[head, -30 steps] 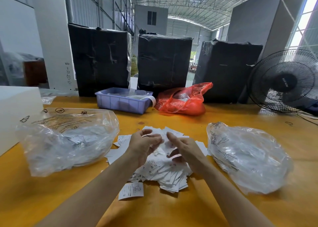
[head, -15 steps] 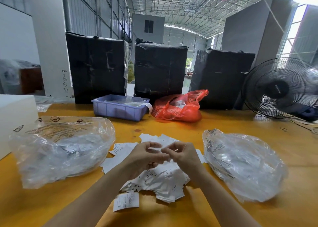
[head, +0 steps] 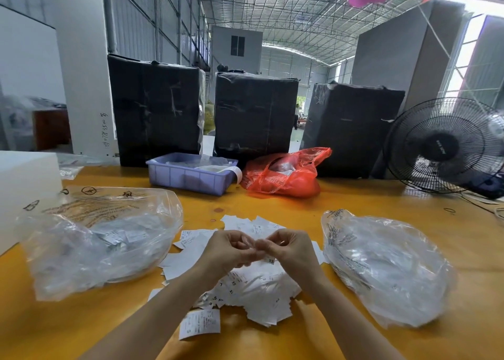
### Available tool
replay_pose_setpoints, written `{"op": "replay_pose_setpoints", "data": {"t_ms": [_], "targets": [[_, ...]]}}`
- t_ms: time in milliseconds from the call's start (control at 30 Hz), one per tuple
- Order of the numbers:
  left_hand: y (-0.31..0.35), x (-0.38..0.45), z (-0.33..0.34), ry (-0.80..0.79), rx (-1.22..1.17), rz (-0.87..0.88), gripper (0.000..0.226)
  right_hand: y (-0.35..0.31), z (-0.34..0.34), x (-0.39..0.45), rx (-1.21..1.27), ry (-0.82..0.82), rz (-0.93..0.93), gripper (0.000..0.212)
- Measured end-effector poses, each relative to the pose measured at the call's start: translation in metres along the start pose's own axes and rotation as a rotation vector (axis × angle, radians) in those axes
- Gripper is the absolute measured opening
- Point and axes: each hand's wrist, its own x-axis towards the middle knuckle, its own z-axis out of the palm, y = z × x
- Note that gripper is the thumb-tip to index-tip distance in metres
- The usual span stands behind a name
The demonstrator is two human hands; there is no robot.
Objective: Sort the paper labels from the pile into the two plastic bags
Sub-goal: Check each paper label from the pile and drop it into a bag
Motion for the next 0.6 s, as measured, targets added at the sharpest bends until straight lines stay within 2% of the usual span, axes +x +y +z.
{"op": "replay_pose_setpoints", "data": {"t_ms": [100,200,300,500,600], "targets": [[0.0027,-0.0012,-0.0003,0.013,-0.119,-0.054,0.028,-0.0001,-0.0001,0.0000,0.013,-0.022,-0.008,0.019],[0.0034,-0.0007,-0.0012,0.016,-0.193,-0.073,0.022,0.0010,0.0013,-0.0010,0.007,-0.047,-0.006,0.023],[0.0016,0.0003,-0.0020,0.036,-0.186,-0.077,0.012,0.0011,0.0015,-0.0010,0.000,-0.051,-0.007,0.024],[-0.0003,0.0018,-0.0020,0.052,-0.168,-0.096,0.007,0.0005,0.0002,-0.0009,0.011,-0.048,0.003,0.026],[-0.0006,0.0016,-0.0021,0.047,-0.164,-0.095,0.006,0.0010,-0.0001,-0.0004,0.014,-0.069,0.003,0.019]]}}
